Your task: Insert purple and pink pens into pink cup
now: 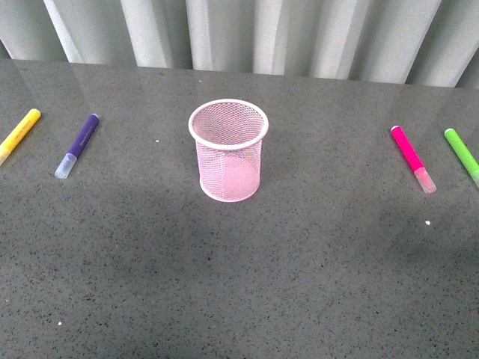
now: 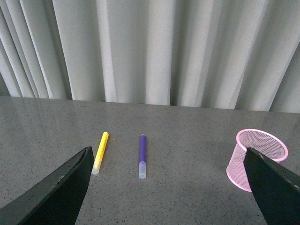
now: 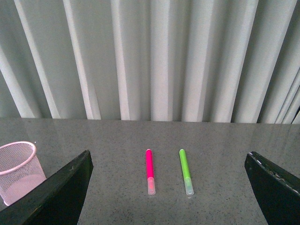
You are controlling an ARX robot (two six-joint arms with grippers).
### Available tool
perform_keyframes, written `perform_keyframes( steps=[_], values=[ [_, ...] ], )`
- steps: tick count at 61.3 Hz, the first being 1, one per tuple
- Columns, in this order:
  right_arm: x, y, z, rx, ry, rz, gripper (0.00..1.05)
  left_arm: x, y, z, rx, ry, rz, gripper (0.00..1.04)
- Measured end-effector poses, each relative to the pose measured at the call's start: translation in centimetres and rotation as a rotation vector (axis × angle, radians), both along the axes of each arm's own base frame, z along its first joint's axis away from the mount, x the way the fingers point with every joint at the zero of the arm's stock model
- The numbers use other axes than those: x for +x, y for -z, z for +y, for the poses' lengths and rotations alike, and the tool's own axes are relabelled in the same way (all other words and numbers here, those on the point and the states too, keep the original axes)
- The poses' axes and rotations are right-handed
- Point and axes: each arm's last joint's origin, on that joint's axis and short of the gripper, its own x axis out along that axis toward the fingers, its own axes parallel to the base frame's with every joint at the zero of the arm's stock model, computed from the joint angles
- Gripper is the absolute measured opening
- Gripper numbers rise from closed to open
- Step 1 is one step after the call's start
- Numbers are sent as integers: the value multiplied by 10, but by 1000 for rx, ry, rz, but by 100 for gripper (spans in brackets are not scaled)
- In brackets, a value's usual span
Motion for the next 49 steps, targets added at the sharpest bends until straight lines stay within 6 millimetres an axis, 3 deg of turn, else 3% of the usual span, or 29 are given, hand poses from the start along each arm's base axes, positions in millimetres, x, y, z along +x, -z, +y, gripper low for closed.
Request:
perform_keyframes(
  steps=[49],
  values=[
    [0, 0, 0, 0, 0, 0, 98, 0, 0, 0, 0, 0, 0, 98]
  ],
)
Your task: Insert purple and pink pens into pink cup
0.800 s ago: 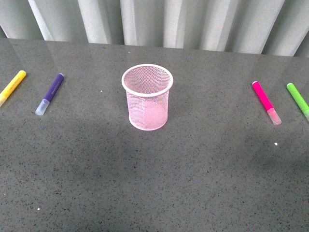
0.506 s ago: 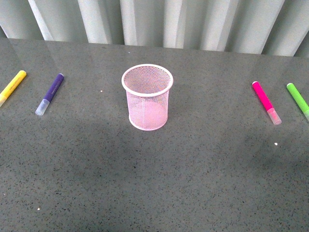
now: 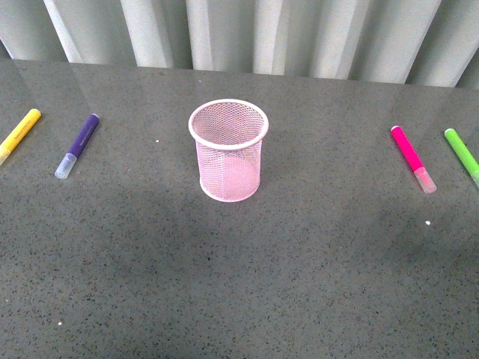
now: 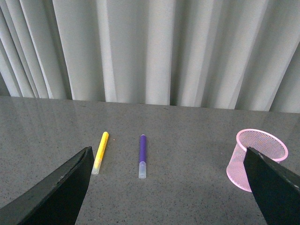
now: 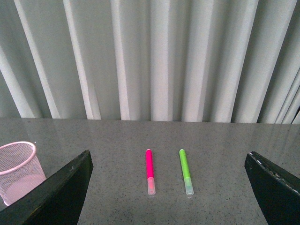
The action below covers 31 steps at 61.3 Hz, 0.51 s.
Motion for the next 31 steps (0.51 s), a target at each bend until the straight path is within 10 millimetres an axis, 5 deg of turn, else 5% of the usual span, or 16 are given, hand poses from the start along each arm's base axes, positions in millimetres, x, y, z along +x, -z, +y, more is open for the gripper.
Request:
perform_keyframes(
  steps=[31],
  values=[
    [0, 0, 0, 0, 0, 0, 98, 0, 0, 0, 0, 0, 0, 98]
  ],
)
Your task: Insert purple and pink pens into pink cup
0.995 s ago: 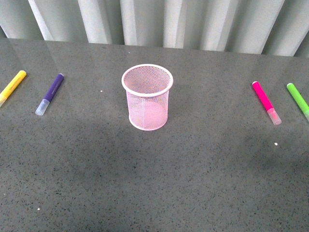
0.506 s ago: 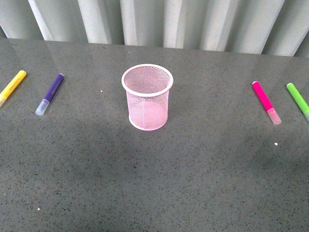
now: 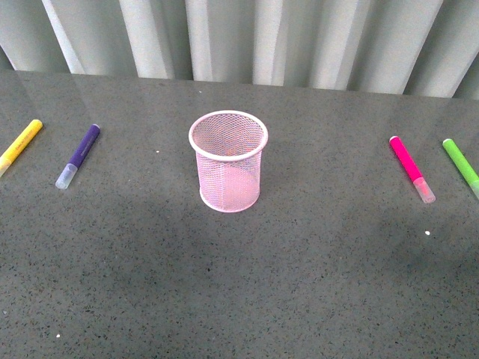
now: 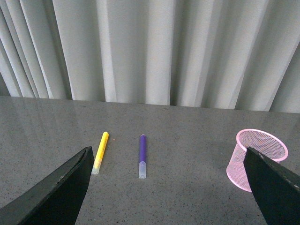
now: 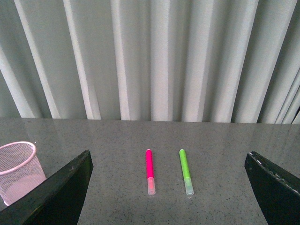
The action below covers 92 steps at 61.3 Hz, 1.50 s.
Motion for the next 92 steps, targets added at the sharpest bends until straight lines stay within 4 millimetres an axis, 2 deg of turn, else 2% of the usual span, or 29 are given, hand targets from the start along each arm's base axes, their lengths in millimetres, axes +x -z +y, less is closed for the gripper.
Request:
perform_keyframes(
  steps=[15, 23, 31, 36, 43, 62, 70, 80, 92],
  values=[
    [0, 0, 0, 0, 0, 0, 98, 0, 0, 0, -2, -9, 8, 98],
    [0, 0, 0, 0, 0, 0, 98, 10, 5, 8, -117, -194, 308, 98],
    [0, 0, 0, 0, 0, 0, 98, 26, 7, 13, -154, -215, 454, 98],
    [0, 0, 0, 0, 0, 0, 98, 43, -5, 11, -157, -170, 496, 98],
    [0, 0, 0, 0, 0, 0, 98, 81, -27, 6, -128, -139, 563, 98],
    [0, 0, 0, 0, 0, 0, 98, 169, -37, -3, -56, -63, 775, 98],
    [0, 0, 0, 0, 0, 0, 98, 198, -32, -5, -32, -52, 827, 98],
    [0, 0, 0, 0, 0, 0, 98, 232, -12, -10, 18, -17, 916, 98],
    [0, 0, 0, 0, 0, 0, 98, 261, 9, -15, 42, 6, 984, 98]
  ],
)
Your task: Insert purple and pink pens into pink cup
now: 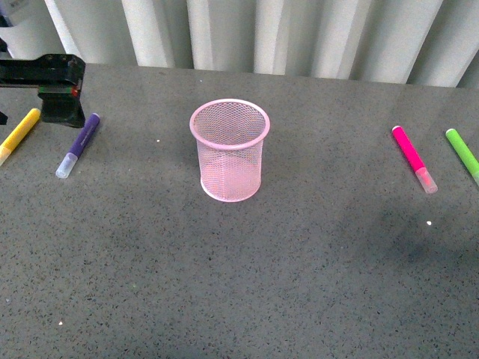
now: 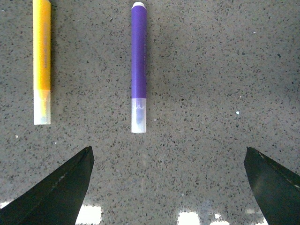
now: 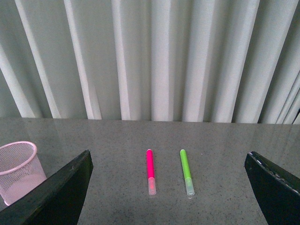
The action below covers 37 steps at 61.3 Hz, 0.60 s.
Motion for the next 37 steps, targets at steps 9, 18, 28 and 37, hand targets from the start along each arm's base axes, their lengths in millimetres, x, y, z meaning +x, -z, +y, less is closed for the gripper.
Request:
perform_keyframes(
  steps=[9, 18, 28, 37],
  values=[
    [0, 0, 0, 0, 0, 0, 98, 21, 11, -4, -2, 7, 26, 98],
    [0, 0, 0, 0, 0, 0, 98, 38, 16, -8, 14, 7, 34, 98],
    [0, 0, 0, 0, 0, 0, 98, 54, 24, -8, 28, 0, 48, 98],
    [0, 0, 0, 0, 0, 0, 98, 62, 31, -10, 33, 4, 64, 98]
  ],
)
